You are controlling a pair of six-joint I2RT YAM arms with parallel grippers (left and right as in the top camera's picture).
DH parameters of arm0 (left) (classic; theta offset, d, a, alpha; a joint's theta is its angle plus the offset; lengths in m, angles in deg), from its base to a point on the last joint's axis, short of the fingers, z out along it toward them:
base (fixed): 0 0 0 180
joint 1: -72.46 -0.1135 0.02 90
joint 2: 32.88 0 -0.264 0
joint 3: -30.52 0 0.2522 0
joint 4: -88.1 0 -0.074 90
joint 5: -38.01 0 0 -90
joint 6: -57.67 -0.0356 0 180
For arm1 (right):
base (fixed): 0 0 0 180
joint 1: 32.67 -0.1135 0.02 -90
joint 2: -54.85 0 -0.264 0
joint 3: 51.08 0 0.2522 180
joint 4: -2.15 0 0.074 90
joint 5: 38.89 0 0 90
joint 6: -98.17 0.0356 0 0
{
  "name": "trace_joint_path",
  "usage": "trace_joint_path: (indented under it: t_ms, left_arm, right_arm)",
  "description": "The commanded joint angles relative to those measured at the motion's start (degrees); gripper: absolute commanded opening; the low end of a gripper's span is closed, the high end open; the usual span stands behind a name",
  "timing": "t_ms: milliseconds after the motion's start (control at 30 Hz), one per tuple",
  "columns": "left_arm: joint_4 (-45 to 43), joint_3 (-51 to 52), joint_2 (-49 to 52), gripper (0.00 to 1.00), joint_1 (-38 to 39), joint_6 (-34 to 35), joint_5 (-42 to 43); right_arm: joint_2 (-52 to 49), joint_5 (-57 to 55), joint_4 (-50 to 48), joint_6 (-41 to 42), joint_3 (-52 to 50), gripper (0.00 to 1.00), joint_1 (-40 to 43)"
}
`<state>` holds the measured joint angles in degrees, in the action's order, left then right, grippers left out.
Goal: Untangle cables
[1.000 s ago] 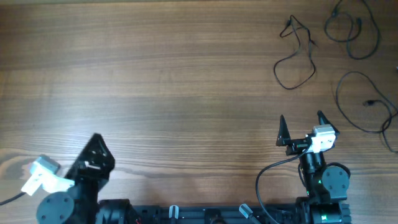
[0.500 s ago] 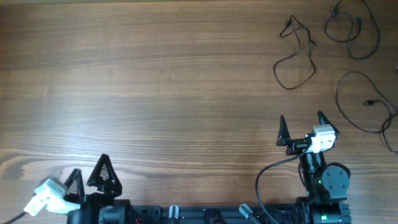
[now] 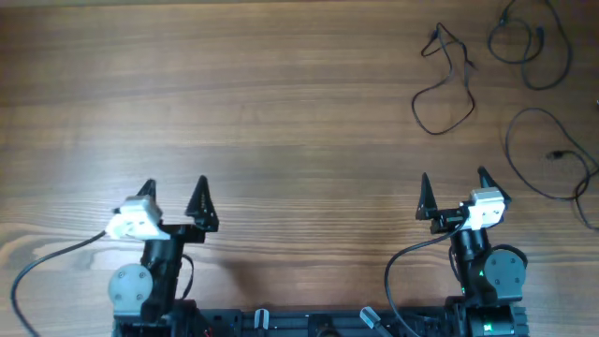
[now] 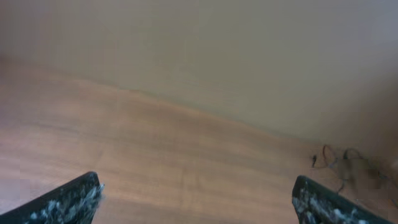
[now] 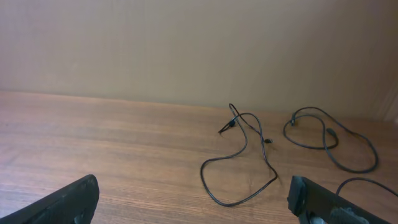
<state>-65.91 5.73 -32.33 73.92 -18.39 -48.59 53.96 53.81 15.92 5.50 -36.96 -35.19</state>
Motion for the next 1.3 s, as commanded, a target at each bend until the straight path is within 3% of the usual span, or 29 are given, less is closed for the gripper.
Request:
trace_joint_path:
  t_ms: [0,167,333,633,1267]
  left_arm:
    - [-5.5,6.0,-0.3,1.0,0.3,-4.8,2.6]
    - [-8.1,10.8,-0.3,1.0,0.3,-4.8,2.1]
    - [-8.2,10.7,-0.3,1.0,0.3,-12.2,2.4]
    - [-8.2,10.7,-0.3,1.0,0.3,-15.3,3.7]
    - [-8.3,10.7,-0.3,1.0,0.3,-13.3,3.0]
  right_arm:
    - [0.6,-0.8,-0.2,-0.3,-0.1,1.0,0.3]
    - [0.6,-0.8,-0.2,-0.3,-0.1,1.0,0.3]
    - [0.6,-0.8,-0.2,-0.3,-0.1,1.0,0.3]
    - [0.6,-0.8,-0.2,-0.3,-0.1,1.0,0.3]
    - [0.6,-0.8,-0.2,-0.3,-0.1,1.0,0.3]
